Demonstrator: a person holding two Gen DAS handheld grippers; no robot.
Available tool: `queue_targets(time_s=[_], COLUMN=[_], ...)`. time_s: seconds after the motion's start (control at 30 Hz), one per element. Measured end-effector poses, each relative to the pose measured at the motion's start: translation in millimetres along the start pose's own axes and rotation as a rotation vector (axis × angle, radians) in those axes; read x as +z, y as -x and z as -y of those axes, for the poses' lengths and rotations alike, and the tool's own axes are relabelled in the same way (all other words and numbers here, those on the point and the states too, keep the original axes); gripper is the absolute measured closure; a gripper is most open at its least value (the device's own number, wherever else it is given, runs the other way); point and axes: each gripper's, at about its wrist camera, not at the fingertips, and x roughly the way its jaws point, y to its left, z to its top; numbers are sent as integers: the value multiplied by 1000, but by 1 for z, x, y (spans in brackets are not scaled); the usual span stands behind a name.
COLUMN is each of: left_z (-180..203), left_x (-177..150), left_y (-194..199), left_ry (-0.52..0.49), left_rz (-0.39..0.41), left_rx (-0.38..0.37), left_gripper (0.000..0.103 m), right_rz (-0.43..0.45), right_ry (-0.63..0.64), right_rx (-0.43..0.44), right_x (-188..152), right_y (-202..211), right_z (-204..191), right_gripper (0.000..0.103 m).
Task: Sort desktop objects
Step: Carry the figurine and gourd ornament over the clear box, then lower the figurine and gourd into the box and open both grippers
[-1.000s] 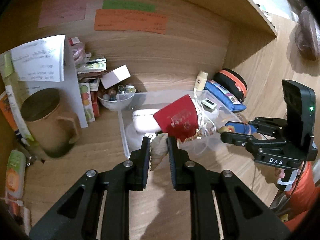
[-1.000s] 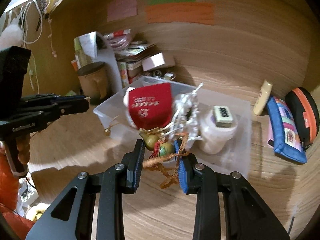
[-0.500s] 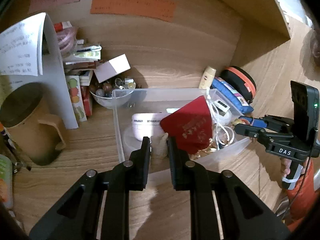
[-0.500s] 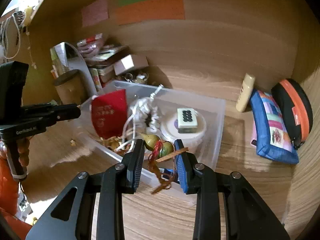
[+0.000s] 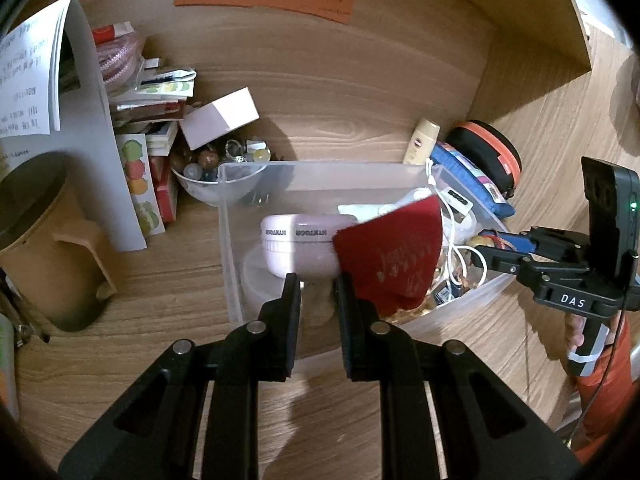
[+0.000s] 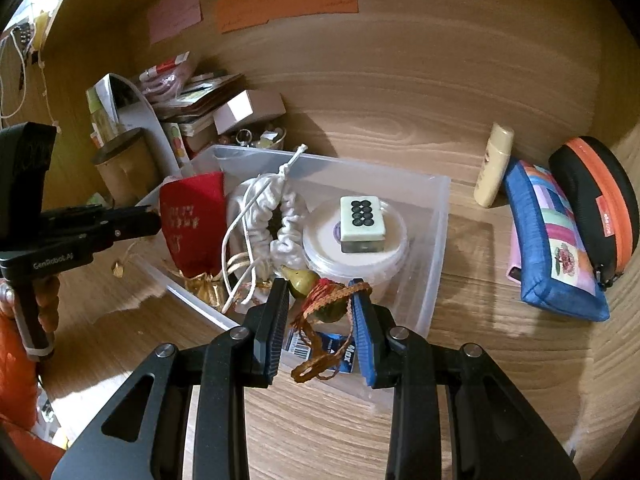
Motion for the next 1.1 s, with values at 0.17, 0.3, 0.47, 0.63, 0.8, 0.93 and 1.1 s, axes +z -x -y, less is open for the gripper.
queue_targets(time_s=[0.17, 0.3, 0.47, 0.63, 0.8, 0.93, 1.1], left_z=[1, 1, 1, 3, 7, 12, 19], left_x=[0, 0, -1, -2, -1, -1, -3], left_y=[0, 0, 1, 7, 15, 24, 34], left_ry=[-6, -8, -7, -11, -16, -24, -43], left_rz=[3, 4, 5, 21, 41, 67, 103], left_rx=[4, 4, 3, 10, 22, 39, 70], left_gripper=[86, 86, 85, 74, 66, 53, 42], right_rz=[-2, -6, -25, -20, -10, 7, 54], right_ry=[2, 12, 21, 28, 14, 11, 23], right_rx=[-6, -11, -9, -16, -20, -26, -49], right_x=[0, 0, 1, -1, -3, -4, -3], right_y=[-1, 0, 4, 12, 18, 25, 38], right_z=[-1, -3, -4, -5, -4, -7, -13], right_gripper=[75, 75, 74, 68, 63, 56, 43])
